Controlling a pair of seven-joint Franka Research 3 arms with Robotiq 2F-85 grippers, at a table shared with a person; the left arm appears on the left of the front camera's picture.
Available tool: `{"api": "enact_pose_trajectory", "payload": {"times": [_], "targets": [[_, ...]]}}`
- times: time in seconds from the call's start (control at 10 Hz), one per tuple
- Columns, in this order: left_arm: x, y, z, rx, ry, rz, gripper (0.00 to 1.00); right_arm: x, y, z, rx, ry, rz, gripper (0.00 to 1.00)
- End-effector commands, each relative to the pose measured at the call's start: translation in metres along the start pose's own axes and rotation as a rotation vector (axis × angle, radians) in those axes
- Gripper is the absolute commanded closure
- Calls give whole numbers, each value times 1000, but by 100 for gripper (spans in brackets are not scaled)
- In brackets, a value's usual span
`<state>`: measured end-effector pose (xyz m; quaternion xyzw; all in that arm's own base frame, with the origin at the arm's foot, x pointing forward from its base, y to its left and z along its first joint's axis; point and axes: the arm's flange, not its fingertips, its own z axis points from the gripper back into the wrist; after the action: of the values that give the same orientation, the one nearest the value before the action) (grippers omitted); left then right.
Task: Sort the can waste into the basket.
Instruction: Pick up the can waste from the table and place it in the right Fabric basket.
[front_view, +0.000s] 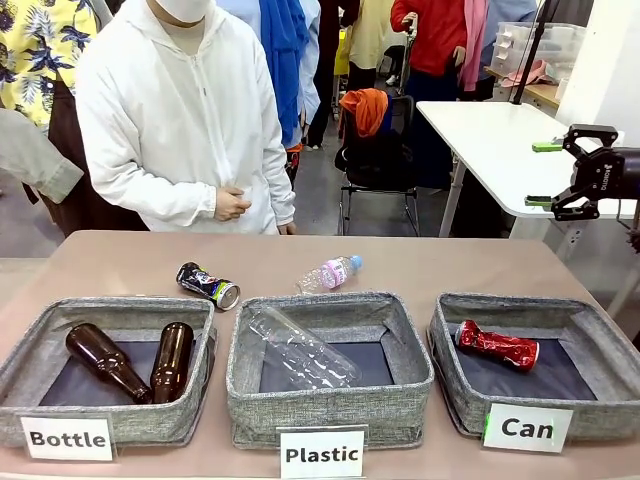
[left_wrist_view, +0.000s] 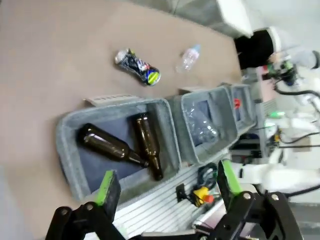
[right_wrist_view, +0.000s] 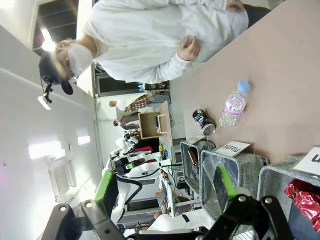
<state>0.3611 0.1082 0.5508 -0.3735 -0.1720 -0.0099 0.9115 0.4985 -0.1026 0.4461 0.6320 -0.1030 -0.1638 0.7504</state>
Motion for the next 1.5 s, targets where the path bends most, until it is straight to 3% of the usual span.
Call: {"api": "enact_pose_trajectory", "payload": {"times": [0.0,0.1,0.3,0.5,0.7,0.8,0.9,1.0,1.4], "targets": [[16,-29,-51,154,159,-71,0,2,3,2,-1,9,-1,0],[27,-49,-87,246,278,-137,0,2,3,2,-1,9,-1,0],[49,-80,-155,393,401,-256,0,2,3,2,-1,9,-1,0],[66,-98,-217,505,399,-384,0,2,3,2,-1,9,-1,0],[71,-101,-261,493,404,-518,0,2,3,2,-1,9,-1,0],[70,-99,-269,485,333,-577,0,2,3,2,-1,9,-1,0],[73,-97,-257,465,268,-501,0,2,3,2,-1,9,-1,0],[70,-107,-274,495,395,-519,0,2,3,2,-1,9,-1,0],[71,-105,-277,489,375,-520,0,2,3,2,-1,9,-1,0]]}}
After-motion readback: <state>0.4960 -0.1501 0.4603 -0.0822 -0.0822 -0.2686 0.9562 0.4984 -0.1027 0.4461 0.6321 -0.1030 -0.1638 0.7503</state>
